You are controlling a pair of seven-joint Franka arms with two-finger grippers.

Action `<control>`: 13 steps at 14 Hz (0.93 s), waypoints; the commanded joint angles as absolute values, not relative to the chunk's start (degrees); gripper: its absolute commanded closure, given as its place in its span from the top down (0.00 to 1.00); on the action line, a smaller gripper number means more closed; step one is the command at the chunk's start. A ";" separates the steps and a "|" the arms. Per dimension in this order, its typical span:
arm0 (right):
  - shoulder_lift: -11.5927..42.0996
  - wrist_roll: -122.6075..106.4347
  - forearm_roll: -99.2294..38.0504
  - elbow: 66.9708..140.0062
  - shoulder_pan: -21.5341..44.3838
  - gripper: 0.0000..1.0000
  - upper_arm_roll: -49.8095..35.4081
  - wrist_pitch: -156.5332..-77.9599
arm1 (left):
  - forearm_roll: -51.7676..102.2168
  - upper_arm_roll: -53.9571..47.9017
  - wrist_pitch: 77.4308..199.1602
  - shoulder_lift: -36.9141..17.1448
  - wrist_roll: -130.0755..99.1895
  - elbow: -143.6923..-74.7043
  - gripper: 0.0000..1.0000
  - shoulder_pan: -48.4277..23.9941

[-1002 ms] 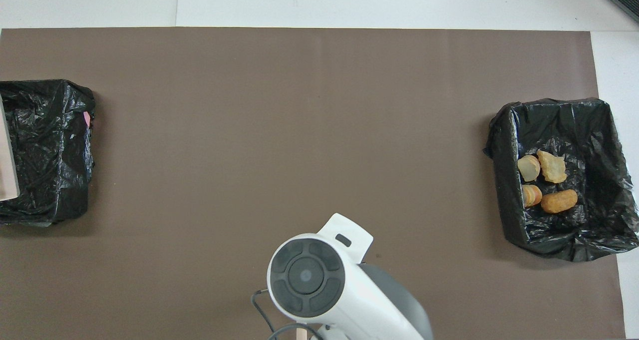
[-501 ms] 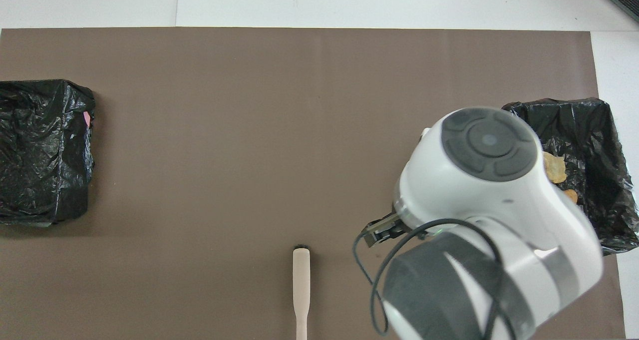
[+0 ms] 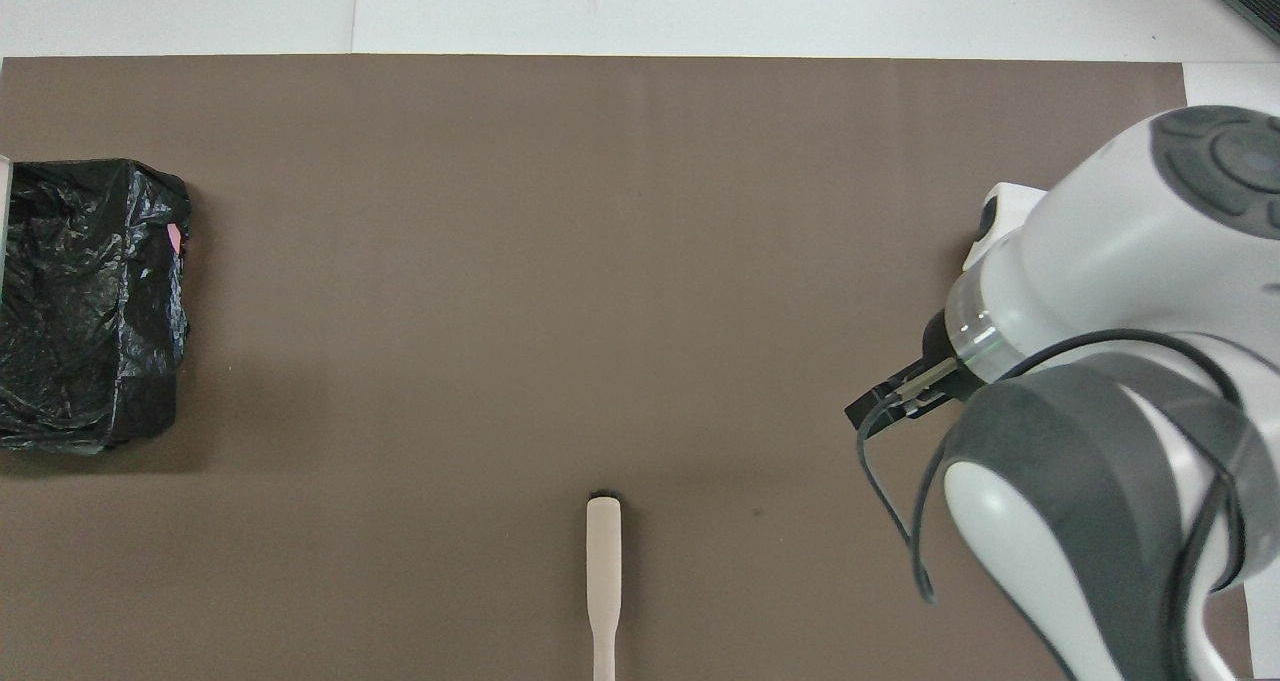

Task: Sweep and dump trash in bin

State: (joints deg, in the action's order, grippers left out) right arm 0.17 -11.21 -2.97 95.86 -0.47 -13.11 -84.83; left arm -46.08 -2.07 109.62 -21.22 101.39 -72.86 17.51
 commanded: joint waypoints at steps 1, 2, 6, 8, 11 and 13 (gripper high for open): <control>0.35 -11.60 -1.76 93.79 -1.14 1.00 -12.14 -84.37 | -49.39 -1.32 110.83 -20.92 101.34 -73.21 0.00 15.64; 0.35 -11.51 -1.76 93.43 -2.10 1.00 -11.95 -85.25 | -49.39 -1.32 110.74 -20.92 101.42 -73.21 0.00 15.64; 0.88 -11.25 -2.11 91.93 -3.43 1.00 -6.79 -95.34 | -50.18 -1.23 110.74 -20.30 101.43 -73.39 0.00 15.12; 1.14 -11.42 -1.93 92.28 -3.43 1.00 -3.36 -101.57 | -51.50 -1.23 110.57 -19.78 101.43 -73.21 0.00 13.63; 0.79 -9.77 -1.67 92.20 -2.90 1.00 2.45 -100.38 | -51.25 -1.23 109.25 -19.25 101.16 -73.21 0.00 11.78; 0.18 -6.00 -1.41 91.94 -2.29 1.00 3.78 -96.09 | -48.62 -1.41 106.80 -17.85 100.72 -73.30 0.00 11.08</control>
